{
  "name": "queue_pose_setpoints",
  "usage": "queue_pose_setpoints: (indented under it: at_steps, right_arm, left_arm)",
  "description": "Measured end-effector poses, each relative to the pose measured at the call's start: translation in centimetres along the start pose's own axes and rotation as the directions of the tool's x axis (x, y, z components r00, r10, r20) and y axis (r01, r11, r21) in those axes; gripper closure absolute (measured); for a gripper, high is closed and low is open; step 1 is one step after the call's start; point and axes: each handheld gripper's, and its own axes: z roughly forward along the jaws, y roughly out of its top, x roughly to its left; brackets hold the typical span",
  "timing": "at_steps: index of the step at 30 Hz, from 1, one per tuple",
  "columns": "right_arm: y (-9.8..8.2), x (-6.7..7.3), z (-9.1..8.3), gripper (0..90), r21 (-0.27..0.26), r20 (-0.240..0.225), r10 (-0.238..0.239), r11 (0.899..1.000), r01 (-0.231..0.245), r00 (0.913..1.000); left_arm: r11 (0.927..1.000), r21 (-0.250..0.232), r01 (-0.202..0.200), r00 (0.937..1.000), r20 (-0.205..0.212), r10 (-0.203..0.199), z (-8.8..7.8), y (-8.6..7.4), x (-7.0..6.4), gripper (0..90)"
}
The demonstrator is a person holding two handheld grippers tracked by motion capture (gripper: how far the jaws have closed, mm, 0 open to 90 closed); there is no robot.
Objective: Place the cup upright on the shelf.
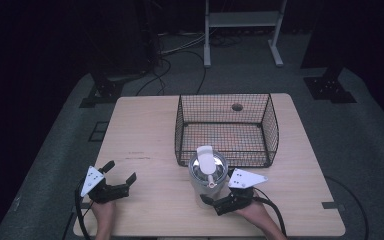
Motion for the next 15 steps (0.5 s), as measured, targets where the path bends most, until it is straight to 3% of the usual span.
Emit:
queue_pose_setpoints:
  at_steps: [7, 15]
  right_arm:
    - [-0.05, 0.05, 0.56, 5.7, -0.017, 0.000, 0.006, 1.000, -0.006, 1.0000]
    - [-0.13, -0.01, 0.82, 8.9, -0.035, 0.007, -0.017, 0.999, 0.018, 0.9998]
  left_arm:
    - [1.0000, 0.000, 0.000, 1.0000, 0.001, 0.000, -0.02, 0.00, 0.01, 0.0]
    - [1.0000, -0.002, 0.000, 1.0000, 0.001, 0.000, -0.06, 0.01, 0.04, 0.0]
